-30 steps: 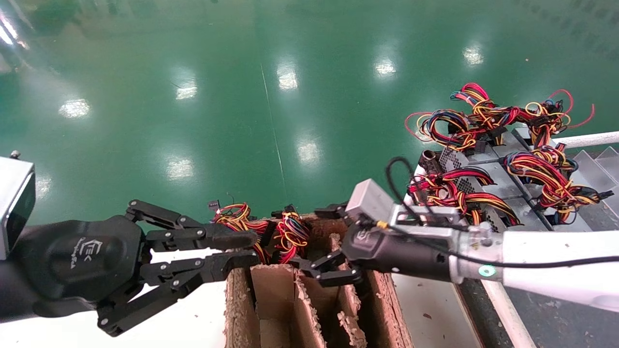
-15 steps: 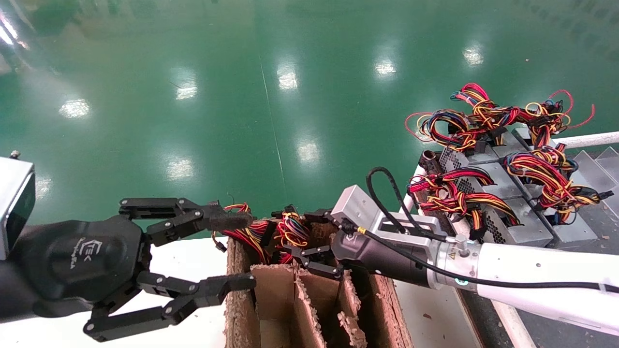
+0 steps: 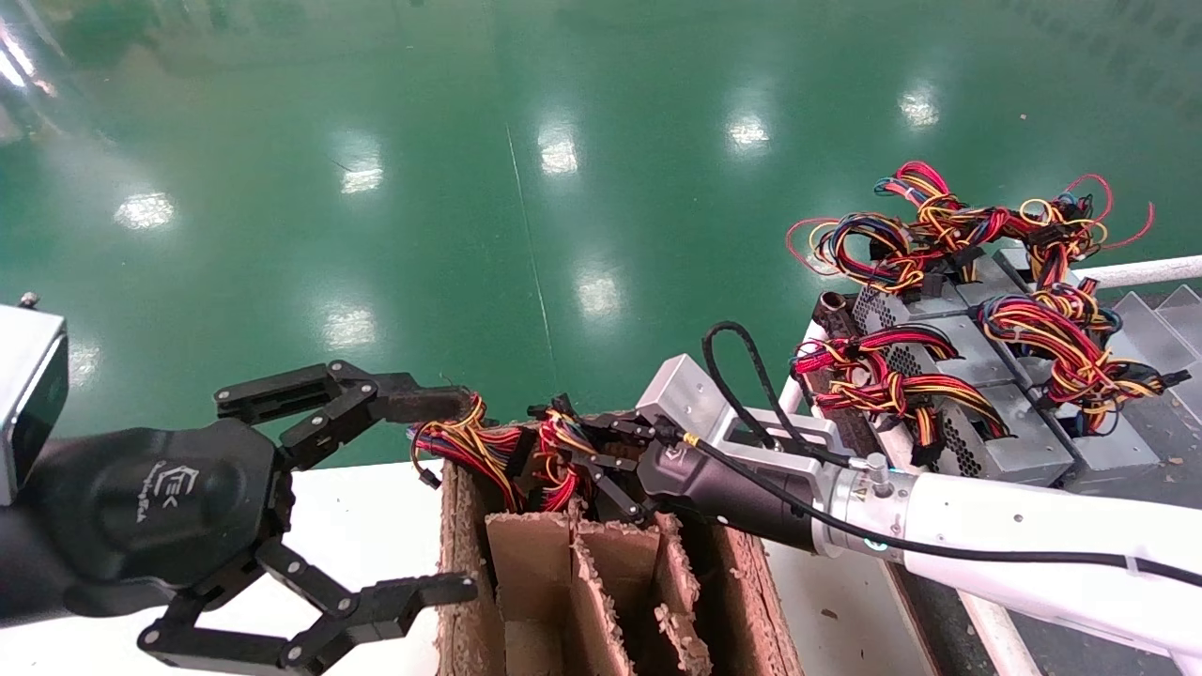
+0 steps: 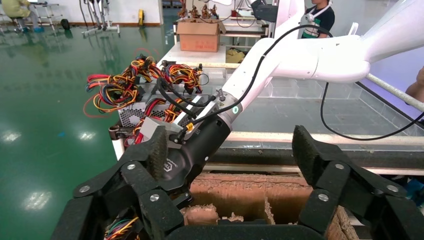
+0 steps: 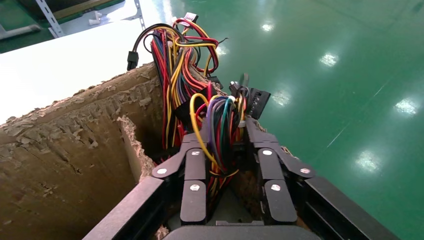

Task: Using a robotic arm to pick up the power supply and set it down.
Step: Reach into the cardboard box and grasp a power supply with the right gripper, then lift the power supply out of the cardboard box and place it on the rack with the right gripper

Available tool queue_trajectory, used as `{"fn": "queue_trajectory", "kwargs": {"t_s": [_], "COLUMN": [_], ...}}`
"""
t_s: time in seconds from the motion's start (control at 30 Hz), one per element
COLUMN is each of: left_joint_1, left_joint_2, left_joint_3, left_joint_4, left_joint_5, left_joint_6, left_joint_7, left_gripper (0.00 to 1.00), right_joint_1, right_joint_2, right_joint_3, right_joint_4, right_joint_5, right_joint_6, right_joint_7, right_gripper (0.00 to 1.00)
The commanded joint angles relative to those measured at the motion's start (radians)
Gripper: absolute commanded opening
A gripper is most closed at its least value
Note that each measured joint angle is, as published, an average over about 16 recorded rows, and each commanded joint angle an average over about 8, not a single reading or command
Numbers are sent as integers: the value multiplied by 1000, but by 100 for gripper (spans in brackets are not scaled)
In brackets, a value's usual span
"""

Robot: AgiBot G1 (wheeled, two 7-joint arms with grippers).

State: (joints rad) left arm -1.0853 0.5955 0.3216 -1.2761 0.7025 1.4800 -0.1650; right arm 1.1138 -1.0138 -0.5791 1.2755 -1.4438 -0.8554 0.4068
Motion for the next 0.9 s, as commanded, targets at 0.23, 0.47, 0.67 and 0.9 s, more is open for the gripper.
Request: {"fn": "queue_trajectory", "kwargs": {"t_s": [0.23, 0.47, 0.67, 0.9], "left_joint_1": [0, 0, 0, 0], "left_joint_2": [0, 0, 0, 0], "left_joint_3": [0, 0, 1, 1], "left_joint_4": [0, 0, 0, 0], "left_joint_5": [0, 0, 0, -1], "left_joint_6": [0, 0, 0, 0], "left_joint_7": [0, 0, 0, 0], "left_gripper": [100, 100, 100, 100], "right_joint_1": [-23, -35, -25, 40], "right_joint_2": [20, 69, 137, 239], "right_joint_3": [32, 109, 214, 341], "right_joint_4": [35, 69, 73, 70], "right_joint_5": [45, 163, 316, 477], "right_joint_6": [9, -19, -81, -159], "right_joint_7": [-28, -88, -141, -150], "right_gripper": [0, 0, 0, 0]}}
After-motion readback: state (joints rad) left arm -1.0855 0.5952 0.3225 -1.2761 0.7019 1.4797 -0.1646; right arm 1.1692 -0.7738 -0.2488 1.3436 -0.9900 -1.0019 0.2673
